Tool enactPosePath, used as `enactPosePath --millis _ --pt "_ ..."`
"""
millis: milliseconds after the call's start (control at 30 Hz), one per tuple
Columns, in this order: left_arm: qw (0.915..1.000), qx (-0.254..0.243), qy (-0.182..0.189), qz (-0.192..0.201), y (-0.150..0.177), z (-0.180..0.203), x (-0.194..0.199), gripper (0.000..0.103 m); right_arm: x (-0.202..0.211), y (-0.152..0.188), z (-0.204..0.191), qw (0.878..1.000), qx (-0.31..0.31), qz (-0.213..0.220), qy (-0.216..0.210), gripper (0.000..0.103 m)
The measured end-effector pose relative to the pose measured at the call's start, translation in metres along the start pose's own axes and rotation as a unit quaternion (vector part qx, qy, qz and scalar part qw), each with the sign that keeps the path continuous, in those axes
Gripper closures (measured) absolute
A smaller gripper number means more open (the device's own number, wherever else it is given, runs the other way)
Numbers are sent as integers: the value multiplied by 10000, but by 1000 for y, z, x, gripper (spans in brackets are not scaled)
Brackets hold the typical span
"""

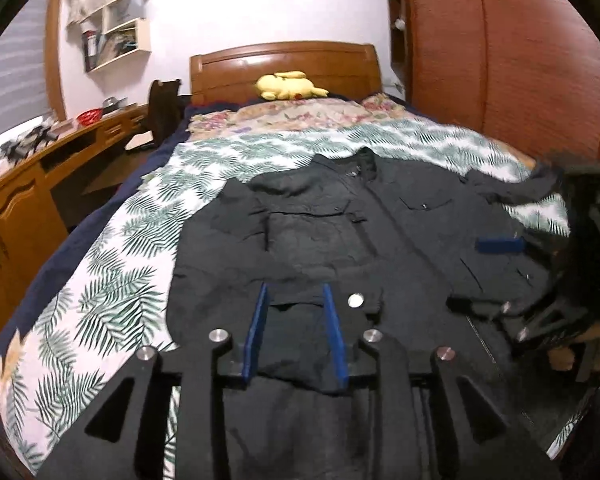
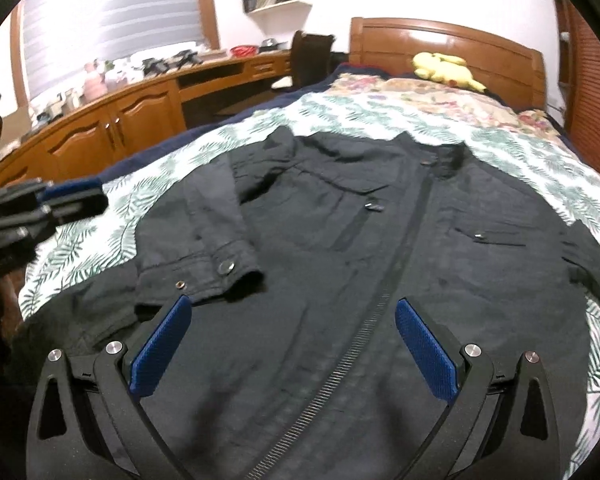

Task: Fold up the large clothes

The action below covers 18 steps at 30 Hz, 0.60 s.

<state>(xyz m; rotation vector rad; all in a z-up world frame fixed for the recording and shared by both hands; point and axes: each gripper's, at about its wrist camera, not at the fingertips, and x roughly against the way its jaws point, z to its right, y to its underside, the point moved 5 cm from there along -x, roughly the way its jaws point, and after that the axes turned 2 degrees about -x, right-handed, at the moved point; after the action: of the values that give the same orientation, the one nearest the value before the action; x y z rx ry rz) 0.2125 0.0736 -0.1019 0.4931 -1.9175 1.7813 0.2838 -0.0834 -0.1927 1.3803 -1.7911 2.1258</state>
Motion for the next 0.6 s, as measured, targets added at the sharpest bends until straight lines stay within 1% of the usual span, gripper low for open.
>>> enactPosePath --millis 100,300,467,600 --pt "9998 204 -19 8 6 -18 3 72 -14 4 -14 9998 152 -111 -51 0" --pt "9994 161 -297 67 13 -45 8 69 -30 8 -32 9992 334 -203 -102 1" --pt "9989 347 -319 -18 18 -64 12 68 -31 1 -39 9986 465 -197 -145 1" --pt "9987 427 -280 41 16 -70 23 67 -25 -14 -45 9977 623 -236 -145 1"
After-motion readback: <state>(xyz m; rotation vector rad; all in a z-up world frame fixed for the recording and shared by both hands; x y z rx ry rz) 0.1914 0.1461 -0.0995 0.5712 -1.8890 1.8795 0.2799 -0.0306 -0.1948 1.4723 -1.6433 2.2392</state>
